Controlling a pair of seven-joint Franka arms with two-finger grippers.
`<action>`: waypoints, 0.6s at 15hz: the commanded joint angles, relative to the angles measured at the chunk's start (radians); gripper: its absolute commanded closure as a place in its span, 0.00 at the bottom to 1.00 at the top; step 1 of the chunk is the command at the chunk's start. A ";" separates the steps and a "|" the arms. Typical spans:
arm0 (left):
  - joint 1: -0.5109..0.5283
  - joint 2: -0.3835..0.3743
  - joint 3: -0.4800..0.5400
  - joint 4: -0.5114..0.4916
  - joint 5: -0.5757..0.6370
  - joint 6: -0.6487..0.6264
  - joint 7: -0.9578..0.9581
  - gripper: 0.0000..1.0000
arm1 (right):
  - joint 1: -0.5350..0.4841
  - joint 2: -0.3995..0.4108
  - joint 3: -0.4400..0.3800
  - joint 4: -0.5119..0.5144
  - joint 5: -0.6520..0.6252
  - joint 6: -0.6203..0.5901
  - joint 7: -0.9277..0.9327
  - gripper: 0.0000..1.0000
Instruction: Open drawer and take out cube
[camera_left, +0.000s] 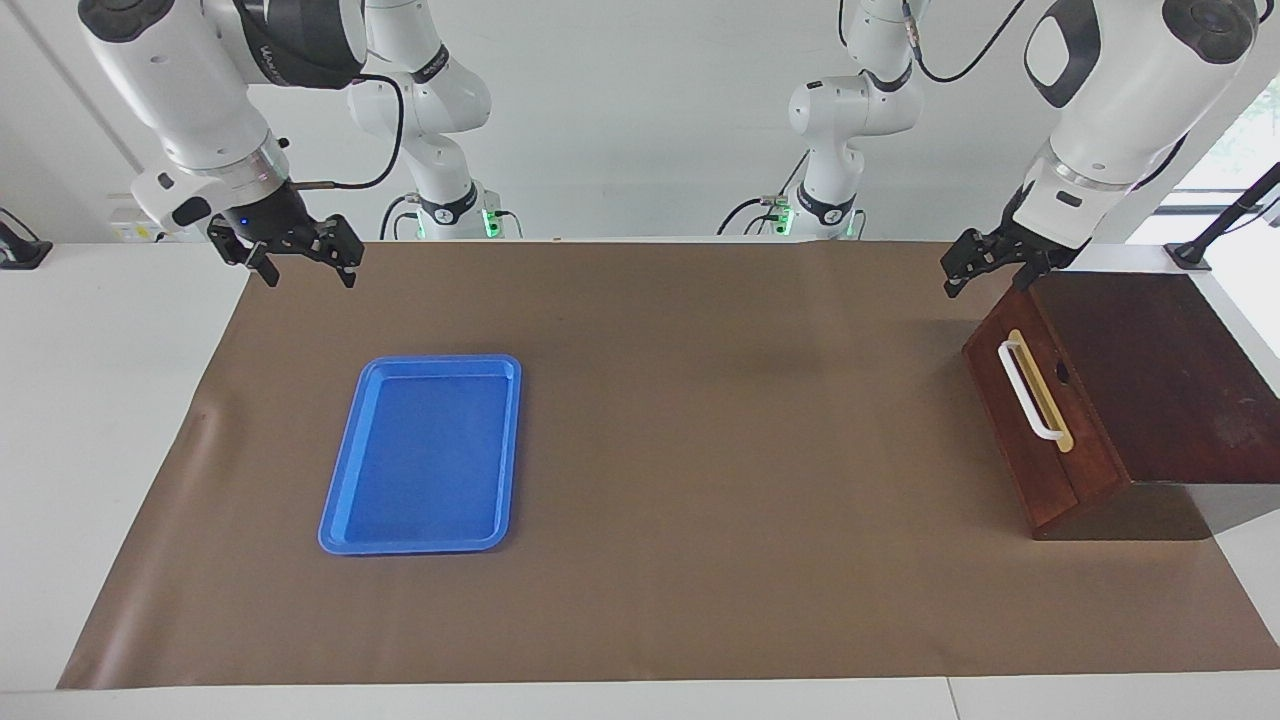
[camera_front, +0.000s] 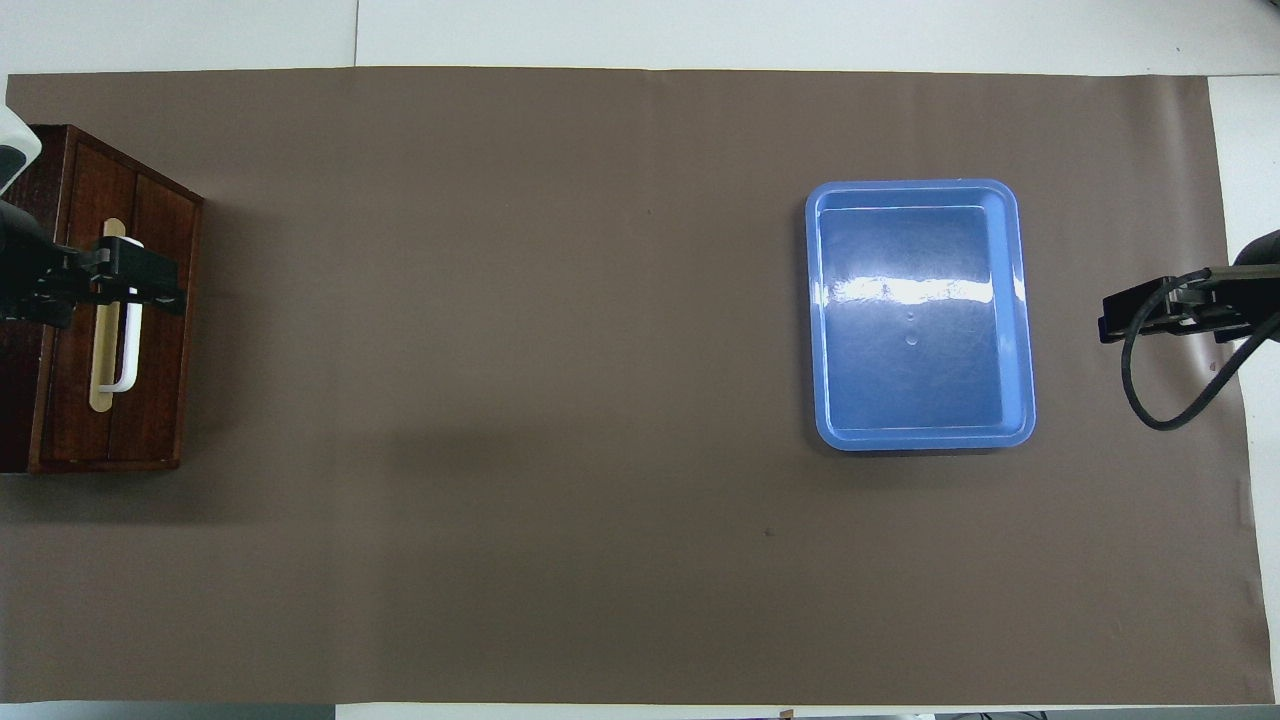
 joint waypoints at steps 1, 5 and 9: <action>-0.015 -0.019 0.017 -0.004 -0.009 -0.020 0.012 0.00 | -0.012 -0.017 0.006 -0.017 0.003 0.016 -0.014 0.00; -0.006 -0.033 0.017 -0.028 -0.007 -0.017 0.014 0.00 | -0.003 -0.012 0.006 -0.010 0.003 0.044 -0.019 0.00; -0.058 -0.035 0.006 -0.152 0.118 0.163 0.000 0.00 | -0.015 -0.026 0.004 -0.057 0.006 0.151 -0.180 0.00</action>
